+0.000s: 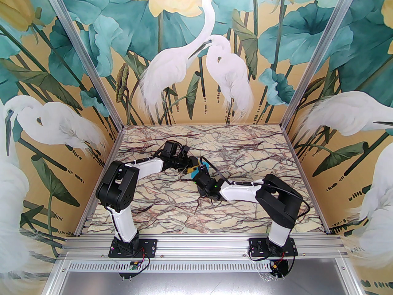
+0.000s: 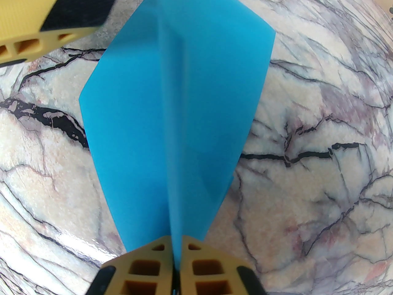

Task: Fold a paper plane with a square sheet of paper (fold left side to right side)
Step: Fourth fold the wing at the center of the table.

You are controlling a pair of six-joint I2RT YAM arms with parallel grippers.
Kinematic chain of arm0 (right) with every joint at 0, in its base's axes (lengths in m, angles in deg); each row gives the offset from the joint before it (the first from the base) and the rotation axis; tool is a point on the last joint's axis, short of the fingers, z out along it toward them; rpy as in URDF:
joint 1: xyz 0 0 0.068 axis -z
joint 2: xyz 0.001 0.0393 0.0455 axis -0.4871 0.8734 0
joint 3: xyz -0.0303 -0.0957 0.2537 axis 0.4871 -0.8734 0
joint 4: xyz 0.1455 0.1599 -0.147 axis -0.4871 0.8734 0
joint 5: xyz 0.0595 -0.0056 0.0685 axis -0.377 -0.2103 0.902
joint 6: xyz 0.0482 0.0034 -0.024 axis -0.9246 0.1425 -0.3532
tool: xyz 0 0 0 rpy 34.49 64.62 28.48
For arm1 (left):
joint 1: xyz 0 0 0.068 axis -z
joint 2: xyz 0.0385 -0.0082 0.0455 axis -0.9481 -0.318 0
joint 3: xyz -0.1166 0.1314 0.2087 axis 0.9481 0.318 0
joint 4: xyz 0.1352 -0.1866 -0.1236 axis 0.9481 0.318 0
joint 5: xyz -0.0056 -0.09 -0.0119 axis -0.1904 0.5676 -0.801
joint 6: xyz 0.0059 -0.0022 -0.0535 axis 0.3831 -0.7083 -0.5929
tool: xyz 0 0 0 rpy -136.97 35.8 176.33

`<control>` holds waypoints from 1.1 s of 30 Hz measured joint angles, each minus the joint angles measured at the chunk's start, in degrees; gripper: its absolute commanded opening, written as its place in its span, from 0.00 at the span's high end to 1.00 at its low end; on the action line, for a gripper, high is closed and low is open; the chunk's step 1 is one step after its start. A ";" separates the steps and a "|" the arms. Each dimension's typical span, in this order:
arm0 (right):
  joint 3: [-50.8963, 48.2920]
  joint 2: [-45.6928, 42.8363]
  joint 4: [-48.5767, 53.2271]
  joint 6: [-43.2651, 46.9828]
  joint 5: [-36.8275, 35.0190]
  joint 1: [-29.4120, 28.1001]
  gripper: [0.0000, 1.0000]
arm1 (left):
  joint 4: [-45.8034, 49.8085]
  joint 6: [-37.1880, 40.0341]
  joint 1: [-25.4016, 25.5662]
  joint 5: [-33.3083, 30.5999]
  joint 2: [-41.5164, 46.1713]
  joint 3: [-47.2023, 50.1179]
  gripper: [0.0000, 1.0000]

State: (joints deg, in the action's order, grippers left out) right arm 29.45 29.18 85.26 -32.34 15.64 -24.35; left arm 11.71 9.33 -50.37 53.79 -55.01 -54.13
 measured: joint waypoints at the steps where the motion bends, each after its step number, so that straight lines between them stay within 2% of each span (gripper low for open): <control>1: -0.04 0.07 -0.11 -0.02 0.17 0.00 0.90 | 0.22 0.17 -0.57 0.00 0.00 0.00 0.42; 13: -1.16 0.92 -3.41 -0.85 1.99 0.42 0.91 | 3.80 2.75 -8.39 0.48 4.83 0.04 0.36; 18: -4.70 -0.74 -8.94 -1.49 7.04 2.56 0.91 | 4.31 4.04 -11.02 1.09 6.36 1.22 0.38; 28: -6.47 -0.98 -14.03 -2.34 19.43 6.91 0.91 | 4.83 6.86 -10.91 5.03 6.49 6.82 0.50; 33: -6.69 -0.74 -14.99 -2.36 23.15 8.22 0.91 | 4.74 7.26 -7.41 5.81 4.33 6.82 0.51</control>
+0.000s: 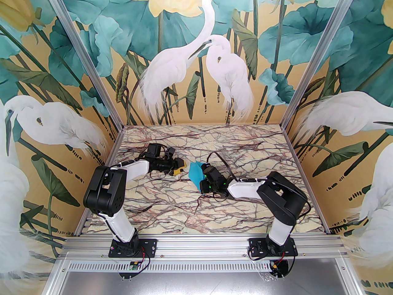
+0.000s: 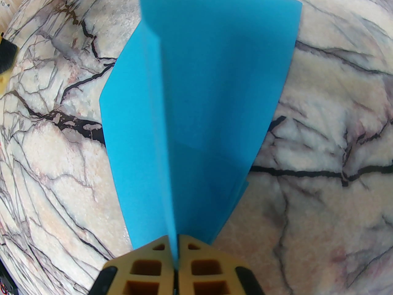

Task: Fold a paper plane with a square sheet of paper (fold left side to right side)
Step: Fourth fold the wing at the center of the table.

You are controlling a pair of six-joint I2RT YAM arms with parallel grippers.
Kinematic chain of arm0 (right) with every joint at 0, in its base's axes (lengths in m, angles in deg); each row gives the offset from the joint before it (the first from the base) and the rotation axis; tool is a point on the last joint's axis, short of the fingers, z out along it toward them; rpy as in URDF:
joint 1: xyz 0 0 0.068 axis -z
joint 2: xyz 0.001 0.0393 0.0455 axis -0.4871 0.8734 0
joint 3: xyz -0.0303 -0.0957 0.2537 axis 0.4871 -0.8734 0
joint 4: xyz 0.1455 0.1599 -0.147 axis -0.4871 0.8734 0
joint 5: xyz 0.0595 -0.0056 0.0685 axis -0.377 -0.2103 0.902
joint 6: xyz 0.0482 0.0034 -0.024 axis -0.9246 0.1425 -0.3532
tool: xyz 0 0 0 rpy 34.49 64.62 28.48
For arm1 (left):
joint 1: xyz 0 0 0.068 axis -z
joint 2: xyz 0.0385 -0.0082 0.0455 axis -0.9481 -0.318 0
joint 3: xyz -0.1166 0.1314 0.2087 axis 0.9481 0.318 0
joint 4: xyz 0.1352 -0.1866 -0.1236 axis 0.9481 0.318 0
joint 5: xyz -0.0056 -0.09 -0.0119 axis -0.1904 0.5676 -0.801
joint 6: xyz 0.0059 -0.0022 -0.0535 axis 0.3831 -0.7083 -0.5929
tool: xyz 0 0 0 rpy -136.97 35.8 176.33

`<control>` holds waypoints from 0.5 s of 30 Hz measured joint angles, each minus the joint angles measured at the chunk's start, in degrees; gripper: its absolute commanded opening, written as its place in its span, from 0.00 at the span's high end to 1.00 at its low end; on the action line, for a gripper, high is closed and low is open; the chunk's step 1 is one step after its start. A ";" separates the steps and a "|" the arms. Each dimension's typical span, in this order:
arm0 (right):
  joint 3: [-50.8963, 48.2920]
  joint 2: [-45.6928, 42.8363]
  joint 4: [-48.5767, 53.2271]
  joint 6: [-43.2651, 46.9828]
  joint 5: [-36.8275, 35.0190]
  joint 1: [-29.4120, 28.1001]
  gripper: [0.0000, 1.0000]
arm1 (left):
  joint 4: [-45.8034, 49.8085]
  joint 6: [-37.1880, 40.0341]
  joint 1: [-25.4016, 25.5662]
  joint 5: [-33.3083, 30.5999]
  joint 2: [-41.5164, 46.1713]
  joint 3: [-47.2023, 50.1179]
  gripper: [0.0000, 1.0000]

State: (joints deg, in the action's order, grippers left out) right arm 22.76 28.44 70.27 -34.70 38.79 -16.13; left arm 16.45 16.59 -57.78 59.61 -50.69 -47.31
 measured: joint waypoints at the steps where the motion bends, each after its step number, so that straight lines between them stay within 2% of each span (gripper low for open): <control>1: 0.00 0.04 -0.09 0.00 0.48 0.17 0.91 | -0.02 0.00 0.85 0.00 -0.59 -0.13 0.51; 6: 0.00 0.35 -0.63 0.00 2.49 0.79 0.91 | 0.02 -0.02 5.07 -0.04 -4.33 -2.38 0.51; 15: 0.04 0.81 -1.40 0.00 4.26 1.11 0.91 | 0.61 0.48 6.01 -0.63 -9.57 -8.31 0.51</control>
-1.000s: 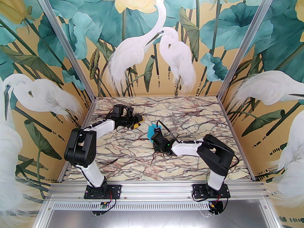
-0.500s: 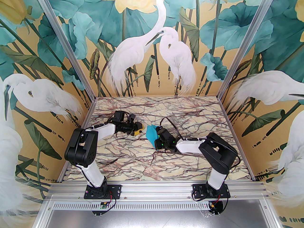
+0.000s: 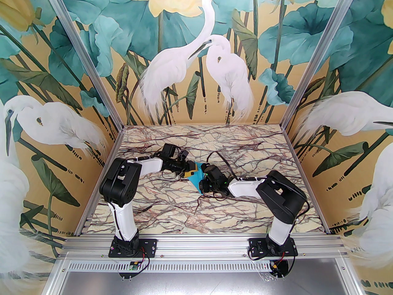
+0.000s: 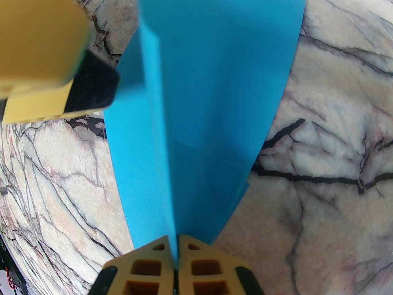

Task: Fold a paper plane with a square sheet of paper (fold left side to right side)
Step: Fourth fold the wing at the center of the table.

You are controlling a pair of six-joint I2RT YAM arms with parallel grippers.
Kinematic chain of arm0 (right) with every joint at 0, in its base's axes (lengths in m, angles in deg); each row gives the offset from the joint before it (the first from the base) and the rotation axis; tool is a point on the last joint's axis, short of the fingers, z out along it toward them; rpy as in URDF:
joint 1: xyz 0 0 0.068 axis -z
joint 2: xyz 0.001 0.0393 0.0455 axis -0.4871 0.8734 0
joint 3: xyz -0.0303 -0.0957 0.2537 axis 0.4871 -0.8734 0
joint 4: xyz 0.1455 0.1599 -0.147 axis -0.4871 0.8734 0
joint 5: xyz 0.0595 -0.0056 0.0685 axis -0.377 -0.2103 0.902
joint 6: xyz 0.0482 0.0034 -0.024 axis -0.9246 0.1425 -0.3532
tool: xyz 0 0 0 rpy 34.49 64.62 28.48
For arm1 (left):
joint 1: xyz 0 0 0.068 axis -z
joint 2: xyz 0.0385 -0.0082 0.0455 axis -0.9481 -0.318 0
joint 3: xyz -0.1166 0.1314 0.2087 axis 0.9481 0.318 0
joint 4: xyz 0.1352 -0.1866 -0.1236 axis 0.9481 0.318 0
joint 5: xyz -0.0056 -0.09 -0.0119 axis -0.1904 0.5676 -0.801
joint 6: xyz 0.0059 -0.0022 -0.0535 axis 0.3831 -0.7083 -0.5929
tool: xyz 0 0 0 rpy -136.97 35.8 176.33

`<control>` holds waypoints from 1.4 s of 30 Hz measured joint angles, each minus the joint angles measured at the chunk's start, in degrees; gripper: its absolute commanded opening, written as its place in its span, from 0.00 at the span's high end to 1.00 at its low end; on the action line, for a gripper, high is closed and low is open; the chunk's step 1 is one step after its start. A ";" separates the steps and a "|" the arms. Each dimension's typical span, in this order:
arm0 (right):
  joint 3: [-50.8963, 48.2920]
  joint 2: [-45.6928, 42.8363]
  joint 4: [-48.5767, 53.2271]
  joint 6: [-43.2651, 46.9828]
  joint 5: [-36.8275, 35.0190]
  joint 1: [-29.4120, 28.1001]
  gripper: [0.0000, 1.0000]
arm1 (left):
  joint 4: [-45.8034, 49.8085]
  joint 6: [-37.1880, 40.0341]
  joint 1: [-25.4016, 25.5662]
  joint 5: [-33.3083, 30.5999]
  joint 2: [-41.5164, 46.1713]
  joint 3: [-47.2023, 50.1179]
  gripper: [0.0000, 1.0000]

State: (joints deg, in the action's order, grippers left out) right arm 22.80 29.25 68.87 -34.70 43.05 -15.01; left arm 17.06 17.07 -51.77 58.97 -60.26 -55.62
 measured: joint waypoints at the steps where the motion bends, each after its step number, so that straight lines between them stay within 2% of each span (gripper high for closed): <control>1: 0.02 0.00 -0.07 0.00 0.15 0.04 0.91 | 0.26 0.07 0.00 -0.20 -0.46 -0.42 0.51; 28: 2.71 2.54 0.61 0.50 6.12 1.81 0.88 | 9.81 4.04 1.14 -6.40 -5.68 -7.91 0.49; 42: 3.19 2.34 0.96 1.57 8.81 2.82 0.72 | 13.57 5.31 2.14 -10.03 -6.12 -10.23 0.49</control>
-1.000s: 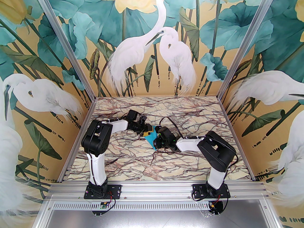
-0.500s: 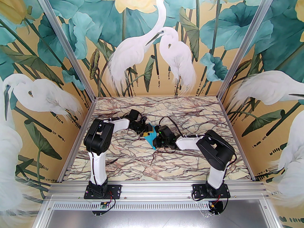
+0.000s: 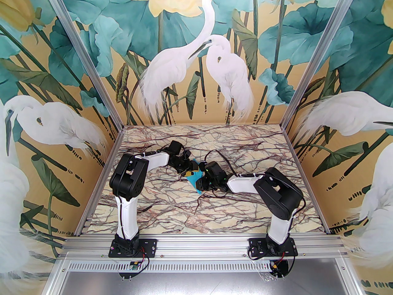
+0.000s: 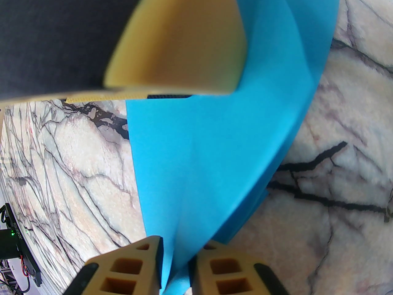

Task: Fold a paper plane with a square sheet of paper (fold left side to right side)
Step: Fourth fold the wing at the center of the table.

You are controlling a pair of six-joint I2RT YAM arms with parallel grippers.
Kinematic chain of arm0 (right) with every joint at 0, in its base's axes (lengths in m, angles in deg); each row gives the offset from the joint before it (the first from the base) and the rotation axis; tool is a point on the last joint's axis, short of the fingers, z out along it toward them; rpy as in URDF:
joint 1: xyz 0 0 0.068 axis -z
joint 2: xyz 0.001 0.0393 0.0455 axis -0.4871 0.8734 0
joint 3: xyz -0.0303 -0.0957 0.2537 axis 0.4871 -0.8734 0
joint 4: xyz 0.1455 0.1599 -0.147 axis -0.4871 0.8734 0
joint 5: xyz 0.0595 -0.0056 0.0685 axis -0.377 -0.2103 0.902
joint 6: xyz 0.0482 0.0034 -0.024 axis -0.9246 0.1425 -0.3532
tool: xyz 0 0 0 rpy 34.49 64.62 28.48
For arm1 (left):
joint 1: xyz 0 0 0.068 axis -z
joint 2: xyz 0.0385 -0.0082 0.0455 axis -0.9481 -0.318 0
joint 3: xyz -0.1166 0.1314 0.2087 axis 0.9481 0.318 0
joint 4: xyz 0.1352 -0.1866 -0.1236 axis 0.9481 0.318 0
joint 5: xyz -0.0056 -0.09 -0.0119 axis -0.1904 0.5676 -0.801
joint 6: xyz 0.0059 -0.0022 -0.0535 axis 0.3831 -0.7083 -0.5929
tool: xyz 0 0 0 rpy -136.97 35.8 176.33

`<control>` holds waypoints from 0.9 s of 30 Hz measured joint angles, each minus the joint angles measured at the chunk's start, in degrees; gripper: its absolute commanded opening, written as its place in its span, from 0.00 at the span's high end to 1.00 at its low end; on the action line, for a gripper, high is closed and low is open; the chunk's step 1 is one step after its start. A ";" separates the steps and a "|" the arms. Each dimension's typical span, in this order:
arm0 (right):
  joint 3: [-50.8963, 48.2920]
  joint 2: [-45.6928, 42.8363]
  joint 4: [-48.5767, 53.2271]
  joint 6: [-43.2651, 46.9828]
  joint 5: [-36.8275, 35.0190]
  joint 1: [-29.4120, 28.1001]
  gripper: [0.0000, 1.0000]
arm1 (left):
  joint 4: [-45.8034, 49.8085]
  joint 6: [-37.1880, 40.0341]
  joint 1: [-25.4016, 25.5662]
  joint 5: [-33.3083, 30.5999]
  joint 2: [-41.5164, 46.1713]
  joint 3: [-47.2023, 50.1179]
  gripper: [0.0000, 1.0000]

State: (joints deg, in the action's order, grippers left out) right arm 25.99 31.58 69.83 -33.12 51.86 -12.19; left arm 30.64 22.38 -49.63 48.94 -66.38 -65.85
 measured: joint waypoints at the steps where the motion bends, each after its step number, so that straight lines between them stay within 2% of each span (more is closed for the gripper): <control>1: 0.00 -0.11 0.11 0.00 -0.02 0.15 0.71 | 0.17 0.00 0.02 -0.09 -0.07 -0.13 0.49; 15: -1.73 -4.81 1.42 -0.11 1.84 3.02 0.60 | 0.70 0.00 0.07 -0.33 -0.26 -0.50 0.50; 21: -4.61 -9.92 -1.22 -1.75 6.29 8.33 0.57 | 0.70 0.00 0.07 -0.35 -0.26 -0.52 0.50; 27: -4.39 -8.44 -7.67 -5.25 11.21 11.50 0.58 | 0.70 -0.02 0.07 -0.35 -0.28 -0.52 0.50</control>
State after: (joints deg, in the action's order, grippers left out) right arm 21.60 23.15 62.16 -38.37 63.07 -0.70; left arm 31.34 22.36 -49.57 48.59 -66.66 -66.37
